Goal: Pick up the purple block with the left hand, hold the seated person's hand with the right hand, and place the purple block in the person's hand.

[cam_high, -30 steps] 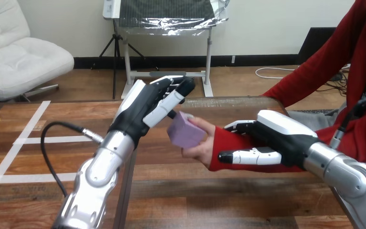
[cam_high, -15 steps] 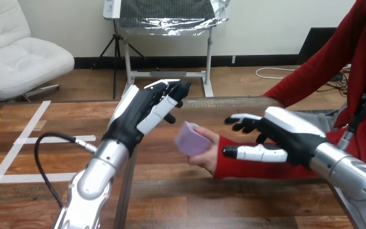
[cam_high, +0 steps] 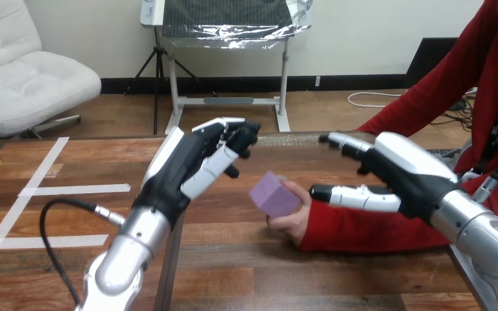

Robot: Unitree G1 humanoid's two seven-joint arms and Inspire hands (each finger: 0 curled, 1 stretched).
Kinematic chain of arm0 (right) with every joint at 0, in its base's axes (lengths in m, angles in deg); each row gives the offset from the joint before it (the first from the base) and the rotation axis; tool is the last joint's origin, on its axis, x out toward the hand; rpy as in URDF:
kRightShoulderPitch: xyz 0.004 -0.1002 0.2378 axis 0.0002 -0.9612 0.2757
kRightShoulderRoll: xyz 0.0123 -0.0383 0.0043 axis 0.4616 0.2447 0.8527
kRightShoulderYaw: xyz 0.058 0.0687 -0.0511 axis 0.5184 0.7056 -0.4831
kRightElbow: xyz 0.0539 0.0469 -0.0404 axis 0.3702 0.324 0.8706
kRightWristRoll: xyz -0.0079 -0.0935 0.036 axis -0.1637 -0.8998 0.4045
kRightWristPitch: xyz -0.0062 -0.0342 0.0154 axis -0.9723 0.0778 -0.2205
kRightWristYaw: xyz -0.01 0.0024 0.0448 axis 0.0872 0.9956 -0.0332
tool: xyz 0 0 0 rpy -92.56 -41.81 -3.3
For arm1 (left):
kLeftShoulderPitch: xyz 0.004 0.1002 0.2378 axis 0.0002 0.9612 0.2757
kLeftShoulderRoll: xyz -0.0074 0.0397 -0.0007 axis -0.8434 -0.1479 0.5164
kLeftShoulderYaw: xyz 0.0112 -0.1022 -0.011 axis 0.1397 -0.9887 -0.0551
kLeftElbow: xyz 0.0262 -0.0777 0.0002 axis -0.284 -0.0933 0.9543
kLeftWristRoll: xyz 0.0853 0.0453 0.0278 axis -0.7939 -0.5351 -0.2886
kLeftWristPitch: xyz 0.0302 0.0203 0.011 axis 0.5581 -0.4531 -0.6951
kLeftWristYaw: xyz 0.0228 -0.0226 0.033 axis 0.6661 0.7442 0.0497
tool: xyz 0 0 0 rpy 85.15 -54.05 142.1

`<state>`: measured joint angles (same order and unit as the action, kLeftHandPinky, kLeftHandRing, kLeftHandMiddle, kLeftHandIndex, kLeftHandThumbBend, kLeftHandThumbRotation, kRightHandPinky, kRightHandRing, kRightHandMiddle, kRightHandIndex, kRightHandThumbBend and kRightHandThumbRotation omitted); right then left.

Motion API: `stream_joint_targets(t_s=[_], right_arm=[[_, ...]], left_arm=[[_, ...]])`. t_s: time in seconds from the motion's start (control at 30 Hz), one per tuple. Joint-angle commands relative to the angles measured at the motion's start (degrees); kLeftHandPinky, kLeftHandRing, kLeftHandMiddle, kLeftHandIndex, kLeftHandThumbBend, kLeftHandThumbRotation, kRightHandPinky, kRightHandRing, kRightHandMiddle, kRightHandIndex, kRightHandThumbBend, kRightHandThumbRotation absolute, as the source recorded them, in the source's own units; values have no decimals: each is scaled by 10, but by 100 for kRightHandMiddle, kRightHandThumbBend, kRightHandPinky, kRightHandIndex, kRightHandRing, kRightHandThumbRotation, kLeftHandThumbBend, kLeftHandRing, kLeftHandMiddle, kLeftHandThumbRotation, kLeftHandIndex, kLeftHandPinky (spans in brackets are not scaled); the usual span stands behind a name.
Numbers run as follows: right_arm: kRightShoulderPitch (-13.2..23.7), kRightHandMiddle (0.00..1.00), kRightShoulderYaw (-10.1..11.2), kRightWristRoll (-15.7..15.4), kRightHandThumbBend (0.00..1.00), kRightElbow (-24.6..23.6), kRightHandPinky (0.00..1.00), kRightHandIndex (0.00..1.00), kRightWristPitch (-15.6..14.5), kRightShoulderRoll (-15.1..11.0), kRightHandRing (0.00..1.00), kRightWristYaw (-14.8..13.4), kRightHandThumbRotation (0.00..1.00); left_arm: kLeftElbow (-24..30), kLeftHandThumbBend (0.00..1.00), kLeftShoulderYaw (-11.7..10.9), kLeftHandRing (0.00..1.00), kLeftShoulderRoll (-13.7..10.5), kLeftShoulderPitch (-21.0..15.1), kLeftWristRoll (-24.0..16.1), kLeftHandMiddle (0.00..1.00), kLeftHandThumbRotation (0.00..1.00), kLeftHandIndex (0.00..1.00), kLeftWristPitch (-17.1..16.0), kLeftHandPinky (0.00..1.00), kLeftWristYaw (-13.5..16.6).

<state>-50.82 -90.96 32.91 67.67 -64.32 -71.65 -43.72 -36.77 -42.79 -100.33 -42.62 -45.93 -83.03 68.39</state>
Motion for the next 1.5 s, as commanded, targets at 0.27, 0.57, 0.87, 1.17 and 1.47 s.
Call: stream_joint_targets(t_s=[0.27,0.57,0.87,1.17,1.47], right_arm=[[-23,93,42,28,100,-50,75,95,33,46,89,-94,100],[-65,95,70,162,100,-55,83,95,97,102,93,-91,100],[-97,94,68,271,100,-47,90,94,178,147,94,-59,100],[-137,90,60,323,98,-56,84,90,219,195,90,-43,100],[-169,90,49,342,97,-83,85,89,221,213,90,-17,100]], left_arm=[[84,62,-27,65,-20,45,4,69,93,68,-42,53,12],[125,59,-43,62,-16,81,20,67,97,66,-58,49,15],[158,50,-54,59,-20,100,38,65,98,64,-60,46,5],[194,48,-61,62,-24,107,53,68,95,67,-46,47,-6],[205,51,-65,69,-2,104,101,73,94,73,-49,54,-6]])
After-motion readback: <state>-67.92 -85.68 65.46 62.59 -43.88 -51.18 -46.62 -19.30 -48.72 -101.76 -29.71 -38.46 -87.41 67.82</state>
